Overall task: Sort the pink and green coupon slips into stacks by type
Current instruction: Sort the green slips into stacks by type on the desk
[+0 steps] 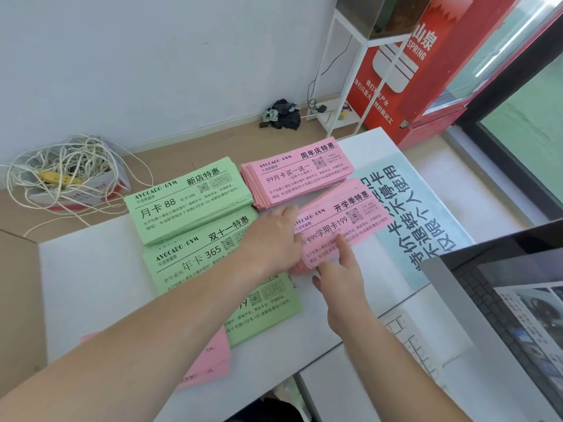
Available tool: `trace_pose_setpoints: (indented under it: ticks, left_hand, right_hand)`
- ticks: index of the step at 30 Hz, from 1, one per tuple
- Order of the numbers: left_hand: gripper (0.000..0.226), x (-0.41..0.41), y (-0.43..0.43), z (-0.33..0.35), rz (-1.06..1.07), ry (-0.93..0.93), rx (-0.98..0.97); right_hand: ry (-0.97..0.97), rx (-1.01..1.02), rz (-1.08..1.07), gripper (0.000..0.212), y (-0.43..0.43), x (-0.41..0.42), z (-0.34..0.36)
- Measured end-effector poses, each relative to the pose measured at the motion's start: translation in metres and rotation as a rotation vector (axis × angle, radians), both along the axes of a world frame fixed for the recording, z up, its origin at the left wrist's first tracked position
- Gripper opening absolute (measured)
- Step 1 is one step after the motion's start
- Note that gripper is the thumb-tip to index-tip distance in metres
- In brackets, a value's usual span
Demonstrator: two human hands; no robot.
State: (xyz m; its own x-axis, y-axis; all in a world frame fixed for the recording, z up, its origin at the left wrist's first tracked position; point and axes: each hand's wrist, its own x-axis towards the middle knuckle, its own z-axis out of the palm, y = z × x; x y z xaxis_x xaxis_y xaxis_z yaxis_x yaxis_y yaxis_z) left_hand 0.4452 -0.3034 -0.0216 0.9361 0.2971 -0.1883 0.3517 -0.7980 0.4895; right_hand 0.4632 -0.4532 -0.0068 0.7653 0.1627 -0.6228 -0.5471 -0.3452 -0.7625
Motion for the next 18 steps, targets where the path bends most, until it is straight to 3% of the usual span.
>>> trace_pose_setpoints:
  ticks: [4, 10, 18]
  left_hand:
    - [0.038, -0.029, 0.001, 0.001, -0.136, -0.156, 0.060]
    - [0.044, -0.046, 0.007, -0.002, -0.242, -0.025, 0.195]
    - [0.053, -0.035, 0.017, -0.004, -0.181, 0.003, 0.164]
  right_hand:
    - [0.016, 0.008, 0.050, 0.084, 0.002, -0.006, 0.000]
    - [0.000, -0.025, 0.138, 0.083, 0.015, -0.011, 0.011]
    - [-0.011, -0.012, 0.188, 0.083, 0.035, -0.003, 0.009]
